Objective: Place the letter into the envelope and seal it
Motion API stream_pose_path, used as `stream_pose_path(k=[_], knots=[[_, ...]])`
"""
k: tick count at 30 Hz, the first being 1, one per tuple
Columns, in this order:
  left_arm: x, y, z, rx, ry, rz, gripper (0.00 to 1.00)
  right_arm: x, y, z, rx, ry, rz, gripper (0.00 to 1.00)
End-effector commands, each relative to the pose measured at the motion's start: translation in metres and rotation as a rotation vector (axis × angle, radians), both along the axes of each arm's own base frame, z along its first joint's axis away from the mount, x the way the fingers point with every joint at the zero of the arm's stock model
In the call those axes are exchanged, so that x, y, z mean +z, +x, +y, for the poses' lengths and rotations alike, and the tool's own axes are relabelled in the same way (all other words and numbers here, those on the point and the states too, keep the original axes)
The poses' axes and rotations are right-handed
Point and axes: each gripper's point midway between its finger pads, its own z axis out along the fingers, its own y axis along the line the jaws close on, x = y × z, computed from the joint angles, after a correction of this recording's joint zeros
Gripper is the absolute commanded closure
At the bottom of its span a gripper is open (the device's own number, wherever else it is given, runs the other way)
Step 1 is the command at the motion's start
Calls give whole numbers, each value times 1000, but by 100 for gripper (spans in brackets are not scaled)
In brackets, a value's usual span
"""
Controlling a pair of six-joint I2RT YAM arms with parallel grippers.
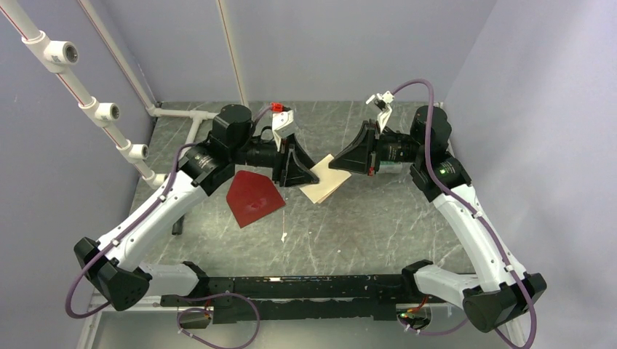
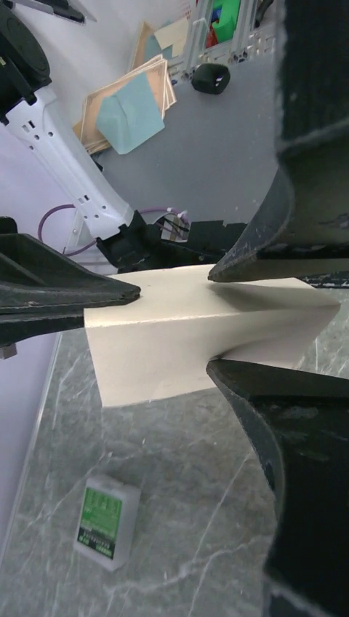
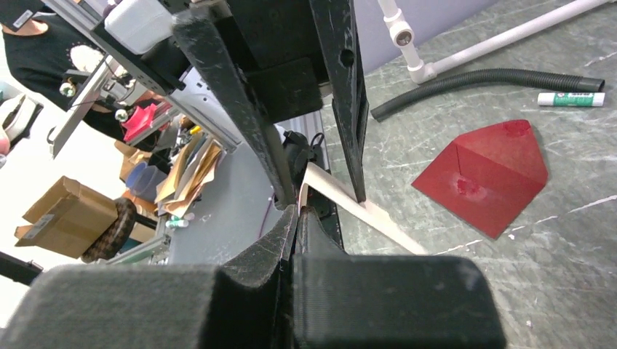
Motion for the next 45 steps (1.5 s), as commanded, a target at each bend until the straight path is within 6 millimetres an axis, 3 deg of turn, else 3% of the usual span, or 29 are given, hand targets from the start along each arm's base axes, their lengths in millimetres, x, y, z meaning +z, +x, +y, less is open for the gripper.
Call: stream_pose_path(k=[1, 5, 7, 10, 14, 16, 20, 26, 32, 36, 42, 45], knots=[[10, -12, 0, -70, -3, 0, 56, 23, -7, 2, 37, 39, -85, 100], [13, -12, 1, -62, -3, -8, 78, 22, -6, 2, 34, 36, -82, 100], [13, -11, 1, -57, -3, -5, 96, 22, -6, 2, 28, 35, -81, 100], [14, -7, 1, -30, 1, 2, 98, 23, -1, 2, -6, 29, -77, 99], [16, 17, 4, 126, 13, -9, 98, 20, 18, -4, -153, 0, -58, 46], [21, 32, 9, 243, 3, 4, 98, 18, 32, -9, -270, -3, -43, 30], [38, 53, 15, 415, -94, 53, 98, 15, 67, -34, -594, 83, 18, 10], [76, 52, 11, 437, -299, 171, 98, 29, 58, -32, -575, 327, 80, 3], [93, 43, 2, 360, -371, 252, 98, 51, 45, -13, -413, 389, 63, 5], [96, 38, -2, 318, -373, 282, 97, 77, 30, -8, -305, 475, 21, 15], [97, 32, -4, 281, -382, 289, 98, 88, 25, -1, -232, 496, 27, 52], [95, 33, -3, 291, -373, 291, 96, 88, 26, 1, -228, 487, 33, 79]])
